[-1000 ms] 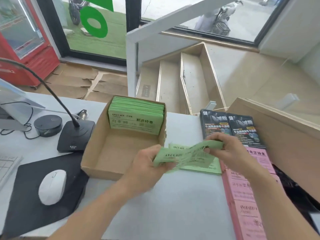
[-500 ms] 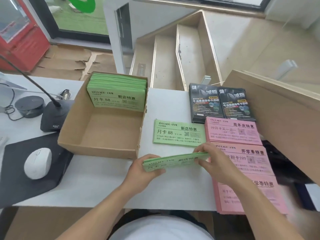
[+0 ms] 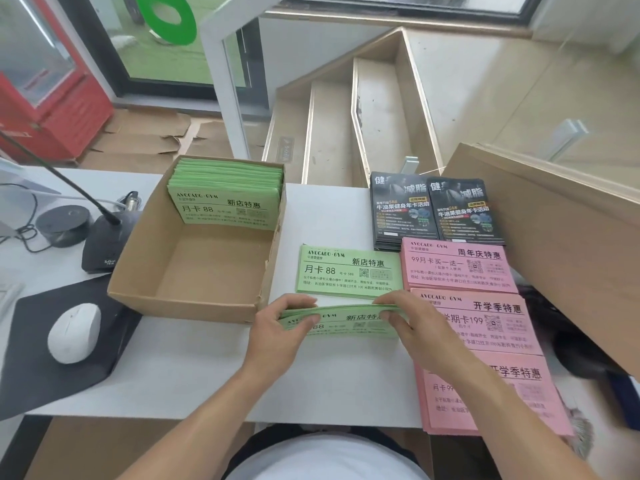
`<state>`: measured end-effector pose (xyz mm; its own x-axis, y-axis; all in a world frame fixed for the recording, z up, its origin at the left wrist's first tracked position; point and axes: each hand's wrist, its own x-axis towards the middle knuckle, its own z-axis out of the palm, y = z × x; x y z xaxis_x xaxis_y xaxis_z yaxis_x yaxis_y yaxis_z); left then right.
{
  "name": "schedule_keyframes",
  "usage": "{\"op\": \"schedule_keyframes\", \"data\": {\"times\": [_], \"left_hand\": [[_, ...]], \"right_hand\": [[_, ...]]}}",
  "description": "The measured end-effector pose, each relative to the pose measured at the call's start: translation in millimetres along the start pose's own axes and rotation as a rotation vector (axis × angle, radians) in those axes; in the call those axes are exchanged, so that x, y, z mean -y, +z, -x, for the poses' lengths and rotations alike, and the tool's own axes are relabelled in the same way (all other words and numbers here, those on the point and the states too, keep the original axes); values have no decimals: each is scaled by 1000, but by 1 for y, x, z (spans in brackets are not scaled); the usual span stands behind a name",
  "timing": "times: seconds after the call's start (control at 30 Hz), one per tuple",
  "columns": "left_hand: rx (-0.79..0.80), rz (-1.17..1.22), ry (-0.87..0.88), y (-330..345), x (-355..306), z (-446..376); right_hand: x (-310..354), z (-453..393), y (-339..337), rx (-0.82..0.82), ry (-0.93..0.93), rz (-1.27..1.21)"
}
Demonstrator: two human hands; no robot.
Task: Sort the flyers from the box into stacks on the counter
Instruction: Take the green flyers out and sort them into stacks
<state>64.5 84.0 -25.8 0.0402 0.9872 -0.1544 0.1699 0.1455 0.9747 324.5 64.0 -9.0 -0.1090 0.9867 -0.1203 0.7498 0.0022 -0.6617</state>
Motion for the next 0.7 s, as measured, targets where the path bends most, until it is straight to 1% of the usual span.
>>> {"op": "schedule_keyframes", "data": {"times": [0.13, 0.23, 0.37, 0.43, 0.53, 0.6, 0.7], "left_hand": [[1, 6, 16, 4, -2, -2], [9, -6, 6, 3, 3, -5], [17, -18, -13, 5, 4, -5], [16, -53, 24, 8, -2, -12], [-4, -121, 80, 13, -17, -34], [-25, -198, 108, 18, -33, -53], [-61, -301, 124, 28, -53, -82]], "right_hand": [[1, -1, 1, -13, 35, -85], [-2, 0, 3, -64, 4, -69], [-7, -1, 9, -69, -12, -90], [-8, -4, 7, -99, 14, -154], [-6, -19, -4, -188, 57, -259], [-3, -37, -13, -210, 84, -265], [1, -69, -23, -178, 147, -216]]}}
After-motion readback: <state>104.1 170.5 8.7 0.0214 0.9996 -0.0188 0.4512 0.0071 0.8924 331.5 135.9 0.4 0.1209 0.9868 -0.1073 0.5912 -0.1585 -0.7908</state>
